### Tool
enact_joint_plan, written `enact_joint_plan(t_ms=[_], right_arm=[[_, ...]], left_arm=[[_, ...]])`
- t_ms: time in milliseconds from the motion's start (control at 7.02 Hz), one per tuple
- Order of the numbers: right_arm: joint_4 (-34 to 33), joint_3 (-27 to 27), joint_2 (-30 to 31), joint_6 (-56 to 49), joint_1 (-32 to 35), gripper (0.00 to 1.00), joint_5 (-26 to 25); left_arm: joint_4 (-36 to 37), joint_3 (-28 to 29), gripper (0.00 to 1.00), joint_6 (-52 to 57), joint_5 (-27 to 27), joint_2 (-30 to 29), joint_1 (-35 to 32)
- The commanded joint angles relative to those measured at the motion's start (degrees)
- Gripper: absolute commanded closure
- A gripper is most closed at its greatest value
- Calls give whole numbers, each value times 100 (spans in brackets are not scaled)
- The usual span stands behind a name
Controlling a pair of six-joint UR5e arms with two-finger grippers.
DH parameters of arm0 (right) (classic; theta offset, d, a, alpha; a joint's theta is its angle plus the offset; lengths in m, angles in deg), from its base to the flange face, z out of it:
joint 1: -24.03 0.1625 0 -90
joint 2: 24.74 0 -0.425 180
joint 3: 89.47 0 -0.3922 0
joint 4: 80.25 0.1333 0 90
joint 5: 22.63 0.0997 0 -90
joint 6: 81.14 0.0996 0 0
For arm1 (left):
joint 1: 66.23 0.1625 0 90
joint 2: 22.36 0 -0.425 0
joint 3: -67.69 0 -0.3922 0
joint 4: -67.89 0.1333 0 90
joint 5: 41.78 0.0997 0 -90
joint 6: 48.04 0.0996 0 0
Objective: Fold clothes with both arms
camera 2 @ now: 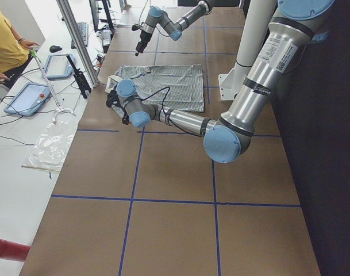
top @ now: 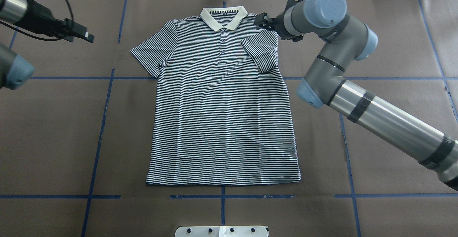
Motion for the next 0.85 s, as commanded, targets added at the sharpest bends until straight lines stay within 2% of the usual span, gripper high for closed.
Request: enact_joint_plan(t_ms=[0, 142, 285, 569, 712], right_arm=[[3, 602, 777, -31, 476, 0, 496], [12, 803, 1145, -92, 723, 0, 795], [47, 805, 1218, -432, 856, 0, 937], [47, 805, 1333, -707, 875, 0, 991], [56, 805, 1385, -725, 875, 0, 991]], left_arm=[[6, 616, 14, -114, 781, -462, 158], [-3, 861, 22, -131, 1178, -558, 210], [41, 1098, 31, -140, 1434, -707, 271], [33, 1292, 37, -507, 1516, -831, 473], [6, 1529, 37, -553, 1525, -1014, 561]])
